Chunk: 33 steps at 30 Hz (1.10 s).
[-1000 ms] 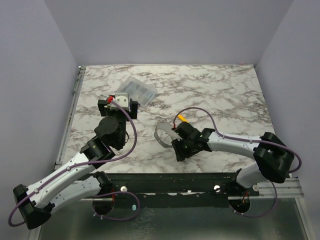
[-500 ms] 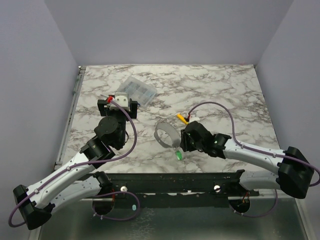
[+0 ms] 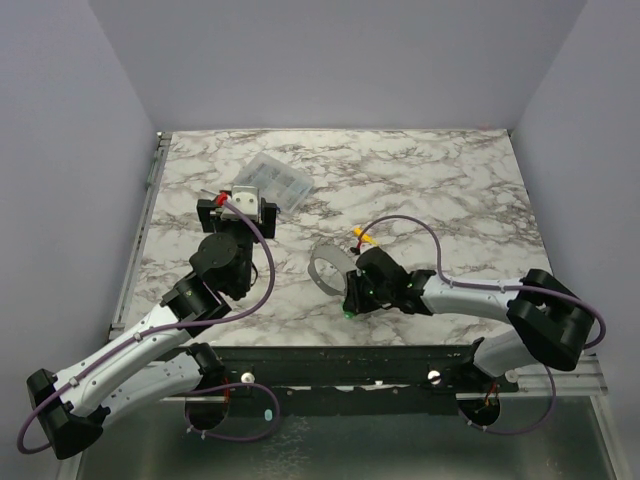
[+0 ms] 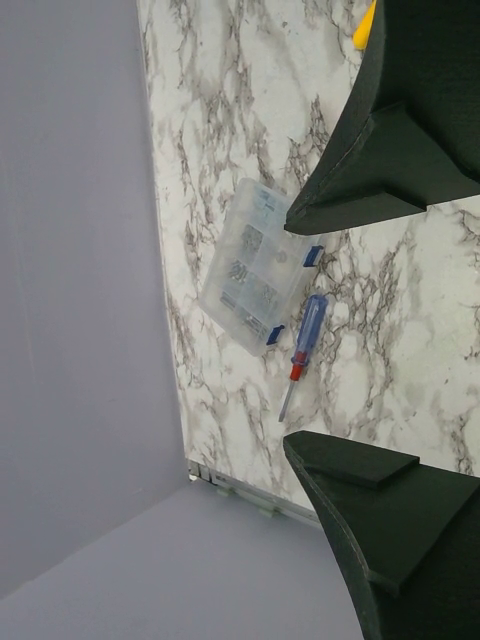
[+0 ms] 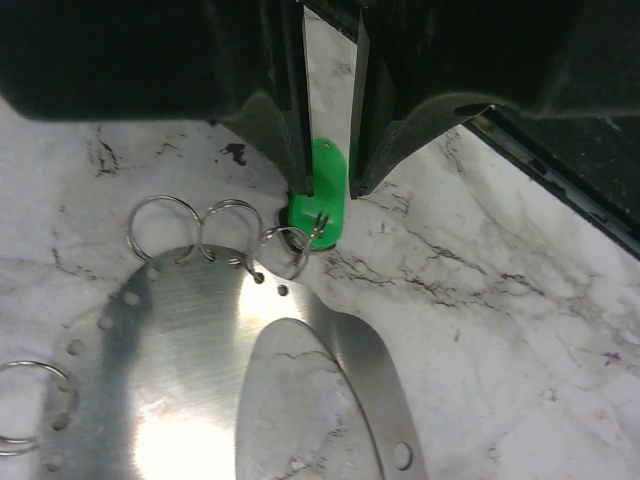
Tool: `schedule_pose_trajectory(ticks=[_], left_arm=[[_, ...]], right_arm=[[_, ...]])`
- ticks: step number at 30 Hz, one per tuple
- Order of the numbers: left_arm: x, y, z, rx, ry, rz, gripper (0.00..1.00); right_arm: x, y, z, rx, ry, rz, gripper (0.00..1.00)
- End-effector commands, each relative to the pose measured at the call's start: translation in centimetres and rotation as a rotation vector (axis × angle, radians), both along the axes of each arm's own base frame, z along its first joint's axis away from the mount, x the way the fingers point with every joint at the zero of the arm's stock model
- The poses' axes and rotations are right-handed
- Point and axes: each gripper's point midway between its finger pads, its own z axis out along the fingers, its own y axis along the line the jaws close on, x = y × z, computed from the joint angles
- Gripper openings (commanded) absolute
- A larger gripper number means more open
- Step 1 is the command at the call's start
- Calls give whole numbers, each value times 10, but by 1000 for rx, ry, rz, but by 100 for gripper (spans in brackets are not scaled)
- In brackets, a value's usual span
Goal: Put the keys on the keyring
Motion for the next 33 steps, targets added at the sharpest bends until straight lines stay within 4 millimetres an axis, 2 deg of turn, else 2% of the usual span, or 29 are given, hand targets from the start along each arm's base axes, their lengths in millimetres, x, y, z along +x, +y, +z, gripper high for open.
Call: schedule_pose_trajectory(ticks=[1, 4, 8, 12, 15, 18, 22, 26, 29, 33], left_arm=[[2, -3, -1, -14, -5, -16, 86], [1, -3, 0, -16, -7, -14, 86], [1, -2, 2, -24, -12, -17, 86], [0, -3, 2, -27, -13, -24, 86], [1, -5, 0, -23, -8, -26, 86], [2, -6, -1, -18, -4, -28, 86], [2, -7, -2, -16, -4, -35, 86], [2, -8, -3, -12, -3, -41, 86], [2, -8, -3, -11, -3, -44, 86], [2, -8, -4, -7, -2, -44, 86]], right_arm=[[-5, 27, 18, 118, 4, 78, 29], [3, 17, 29, 52, -40, 65, 32], [36, -8, 65, -77, -209, -18, 45], [74, -33, 106, -159, -406, -175, 67], [94, -44, 116, -189, -486, -290, 80], [108, -43, 109, -213, -468, -336, 86], [129, -39, 94, -290, -452, -330, 87], [148, -36, 86, -289, -447, -307, 87], [171, -45, 80, -276, -447, -306, 87], [190, -47, 60, -308, -385, -241, 86]])
